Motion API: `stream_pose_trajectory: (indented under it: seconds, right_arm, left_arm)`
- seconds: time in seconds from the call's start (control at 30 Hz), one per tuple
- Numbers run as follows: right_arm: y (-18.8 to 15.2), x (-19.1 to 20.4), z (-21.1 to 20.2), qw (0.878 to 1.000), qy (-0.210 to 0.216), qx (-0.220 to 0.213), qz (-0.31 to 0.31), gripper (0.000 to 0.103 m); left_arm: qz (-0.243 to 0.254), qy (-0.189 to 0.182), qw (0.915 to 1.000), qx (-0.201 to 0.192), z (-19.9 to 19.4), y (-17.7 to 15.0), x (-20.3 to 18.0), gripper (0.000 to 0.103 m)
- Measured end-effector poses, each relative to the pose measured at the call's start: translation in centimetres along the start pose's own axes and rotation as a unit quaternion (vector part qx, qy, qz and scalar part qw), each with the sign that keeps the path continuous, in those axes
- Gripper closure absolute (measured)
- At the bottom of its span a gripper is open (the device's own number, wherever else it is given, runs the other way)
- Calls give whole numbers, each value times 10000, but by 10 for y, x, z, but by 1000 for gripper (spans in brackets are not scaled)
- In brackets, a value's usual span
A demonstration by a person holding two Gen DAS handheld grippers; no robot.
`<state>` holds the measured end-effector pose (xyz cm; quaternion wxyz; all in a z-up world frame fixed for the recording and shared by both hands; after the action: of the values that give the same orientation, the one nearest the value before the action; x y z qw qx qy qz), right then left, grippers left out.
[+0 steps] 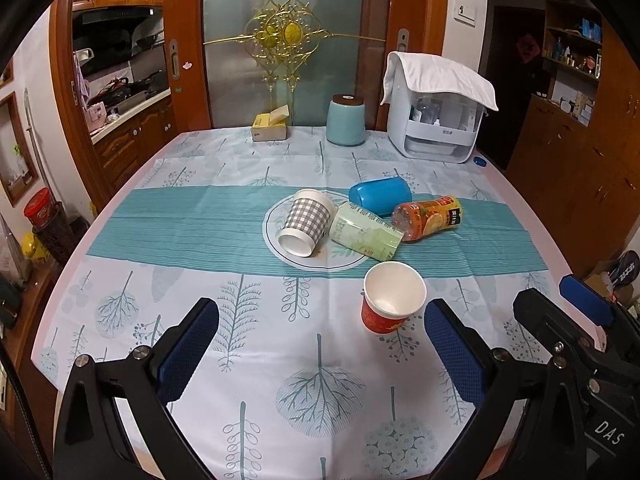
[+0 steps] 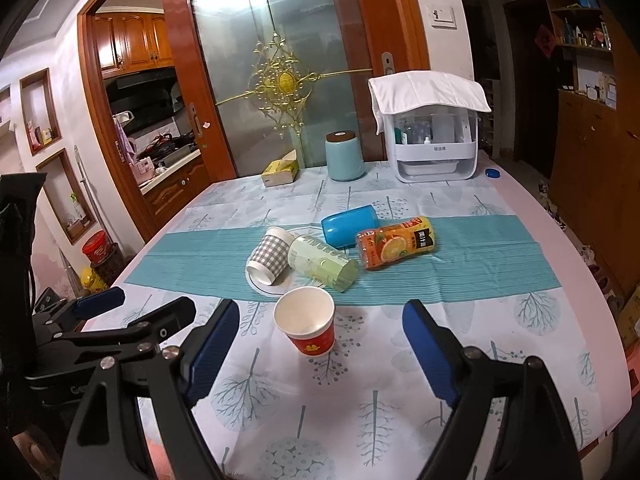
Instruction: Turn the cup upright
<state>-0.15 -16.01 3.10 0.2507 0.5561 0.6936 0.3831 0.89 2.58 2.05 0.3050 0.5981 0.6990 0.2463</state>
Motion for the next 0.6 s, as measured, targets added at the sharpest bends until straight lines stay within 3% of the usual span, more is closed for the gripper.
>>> stream_pose_trajectory:
  seconds: [0.6]
  right_arm:
    - [-3,-7,15,9998,-51,157,68,19]
  left_arm:
    - [-66,42,9999,108,12,4,2,1]
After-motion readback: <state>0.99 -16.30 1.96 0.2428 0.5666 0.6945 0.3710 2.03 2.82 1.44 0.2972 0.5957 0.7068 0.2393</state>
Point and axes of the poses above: each gripper's, at about its wrist camera, not at the fingertips, and z roughly the way its jaws point, x to its left, y to its top, the point moved 1 cm from there along z, roughly the way its jaws point, and after that the axes turned 6 degrees about -z, right-handed, at the moved point
